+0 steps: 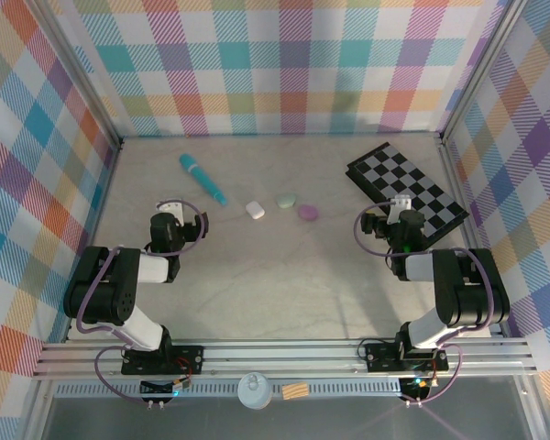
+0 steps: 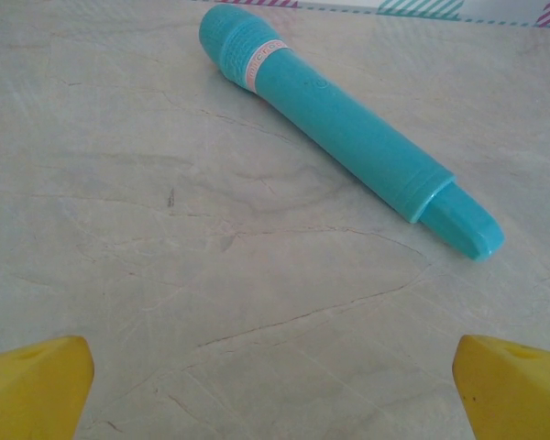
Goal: Insert the wireless bluetooth earbuds into the charging case
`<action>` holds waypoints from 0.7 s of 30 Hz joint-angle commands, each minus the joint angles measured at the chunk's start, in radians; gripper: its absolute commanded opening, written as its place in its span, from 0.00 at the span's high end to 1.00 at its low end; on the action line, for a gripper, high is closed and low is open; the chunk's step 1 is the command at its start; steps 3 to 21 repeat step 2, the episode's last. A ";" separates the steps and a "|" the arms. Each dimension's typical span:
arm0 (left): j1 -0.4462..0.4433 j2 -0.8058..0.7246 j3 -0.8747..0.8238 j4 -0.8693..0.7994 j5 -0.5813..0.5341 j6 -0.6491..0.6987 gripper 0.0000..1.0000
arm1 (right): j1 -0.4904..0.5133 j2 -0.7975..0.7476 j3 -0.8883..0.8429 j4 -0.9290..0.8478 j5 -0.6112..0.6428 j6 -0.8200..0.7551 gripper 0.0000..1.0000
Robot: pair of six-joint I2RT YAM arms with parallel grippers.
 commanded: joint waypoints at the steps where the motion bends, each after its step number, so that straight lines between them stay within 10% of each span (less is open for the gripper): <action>1: -0.005 0.000 0.012 0.004 -0.005 0.008 0.00 | -0.006 0.004 0.014 0.029 -0.020 0.011 0.01; 21: -0.005 0.000 0.010 0.004 -0.006 0.008 0.00 | -0.006 0.003 0.011 0.034 -0.019 0.009 0.01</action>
